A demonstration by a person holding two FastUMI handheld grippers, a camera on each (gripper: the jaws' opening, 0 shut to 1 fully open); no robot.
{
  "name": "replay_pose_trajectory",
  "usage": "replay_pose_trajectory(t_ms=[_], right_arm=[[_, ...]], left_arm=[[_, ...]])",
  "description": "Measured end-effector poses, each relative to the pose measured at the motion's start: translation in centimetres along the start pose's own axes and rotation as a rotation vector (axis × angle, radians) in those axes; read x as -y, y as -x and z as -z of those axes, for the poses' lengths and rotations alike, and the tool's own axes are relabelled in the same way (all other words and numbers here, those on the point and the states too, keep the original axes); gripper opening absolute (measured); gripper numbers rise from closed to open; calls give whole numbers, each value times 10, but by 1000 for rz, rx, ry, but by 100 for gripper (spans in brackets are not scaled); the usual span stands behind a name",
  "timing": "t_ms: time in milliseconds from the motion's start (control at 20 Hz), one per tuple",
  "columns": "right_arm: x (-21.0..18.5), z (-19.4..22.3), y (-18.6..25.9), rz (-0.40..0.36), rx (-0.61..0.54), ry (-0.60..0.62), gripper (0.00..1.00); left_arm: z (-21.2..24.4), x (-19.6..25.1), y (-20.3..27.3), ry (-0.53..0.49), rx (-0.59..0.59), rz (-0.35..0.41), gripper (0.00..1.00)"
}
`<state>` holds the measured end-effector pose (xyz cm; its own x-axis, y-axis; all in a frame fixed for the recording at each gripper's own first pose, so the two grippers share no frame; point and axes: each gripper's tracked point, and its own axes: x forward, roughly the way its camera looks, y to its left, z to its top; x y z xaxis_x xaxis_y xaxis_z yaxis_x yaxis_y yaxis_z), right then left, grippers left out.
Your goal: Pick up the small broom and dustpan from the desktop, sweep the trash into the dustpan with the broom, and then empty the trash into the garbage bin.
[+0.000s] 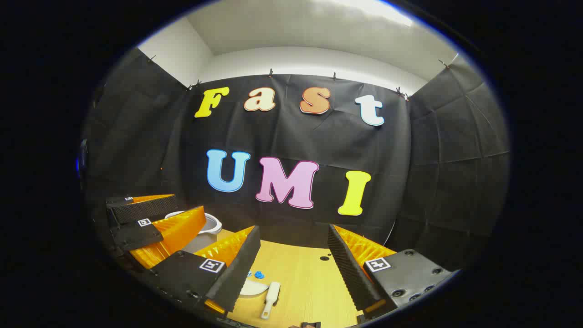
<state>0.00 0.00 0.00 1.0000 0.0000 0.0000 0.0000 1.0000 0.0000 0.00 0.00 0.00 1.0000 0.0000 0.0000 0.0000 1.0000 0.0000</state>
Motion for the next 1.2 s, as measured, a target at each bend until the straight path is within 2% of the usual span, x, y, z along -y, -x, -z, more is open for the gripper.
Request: replay_pose_trajectory(t_ms=[50,850,1200], right_arm=[[-1,-2,-1,-5,3,-2,91],[15,-16,-2,1,40,10,91],[5,-14,-2,-8,40,-3,92]], left_arm=[[-2,-2,-1,-1,4,-4,80],[-12,10,-11,-22,40,14,80],[-14,7,-7,-31,41,15,80]])
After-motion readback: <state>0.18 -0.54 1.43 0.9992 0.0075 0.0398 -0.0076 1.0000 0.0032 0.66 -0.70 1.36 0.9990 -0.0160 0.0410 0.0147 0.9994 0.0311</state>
